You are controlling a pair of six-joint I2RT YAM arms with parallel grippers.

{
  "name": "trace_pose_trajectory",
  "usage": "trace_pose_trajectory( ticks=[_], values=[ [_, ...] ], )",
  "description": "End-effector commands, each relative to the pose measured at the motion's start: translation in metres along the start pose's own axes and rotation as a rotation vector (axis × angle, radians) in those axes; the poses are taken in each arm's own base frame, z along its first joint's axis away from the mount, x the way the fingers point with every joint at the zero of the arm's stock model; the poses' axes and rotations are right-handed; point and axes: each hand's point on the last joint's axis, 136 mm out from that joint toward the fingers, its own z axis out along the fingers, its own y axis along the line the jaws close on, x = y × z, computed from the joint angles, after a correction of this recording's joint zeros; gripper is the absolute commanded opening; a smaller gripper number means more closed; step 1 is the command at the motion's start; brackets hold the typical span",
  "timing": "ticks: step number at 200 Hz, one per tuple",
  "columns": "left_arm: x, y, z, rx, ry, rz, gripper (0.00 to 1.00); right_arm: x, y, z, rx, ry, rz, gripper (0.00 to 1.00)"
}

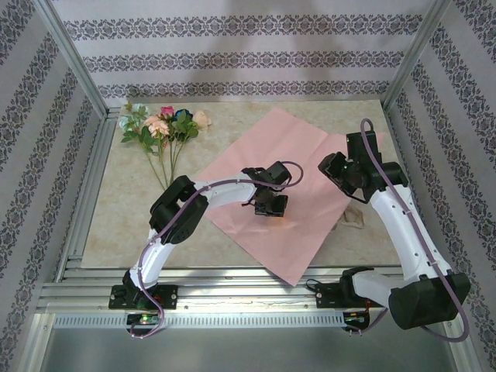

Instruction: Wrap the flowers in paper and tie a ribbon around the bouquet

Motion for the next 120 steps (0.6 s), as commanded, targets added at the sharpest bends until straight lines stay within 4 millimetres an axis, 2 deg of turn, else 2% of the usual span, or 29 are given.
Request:
trace_pose_trajectory(
  ticks=[1, 18, 51, 65, 89, 120],
  values=[
    [0.006, 0.039, 0.005, -0.107, -0.001, -0.082, 0.0, 0.016, -0.016, 0.033, 0.017, 0.089, 0.088, 0.4],
    [-0.005, 0.054, -0.001, -0.092, -0.027, -0.166, 0.0, 0.034, -0.025, 0.061, 0.025, 0.17, 0.09, 0.31],
    [-0.025, 0.085, -0.016, -0.04, -0.071, -0.317, 0.0, 0.078, -0.043, 0.11, 0.101, 0.367, 0.007, 0.26],
    [-0.03, 0.092, -0.021, -0.01, -0.079, -0.356, 0.0, 0.092, -0.053, 0.132, 0.142, 0.424, -0.03, 0.23],
    [-0.032, 0.103, -0.029, -0.005, -0.091, -0.39, 0.0, 0.097, -0.066, 0.162, 0.213, 0.465, -0.052, 0.22],
    [-0.039, 0.1, -0.047, 0.041, -0.137, -0.411, 0.0, 0.099, -0.063, 0.188, 0.259, 0.506, -0.063, 0.2]
  ],
)
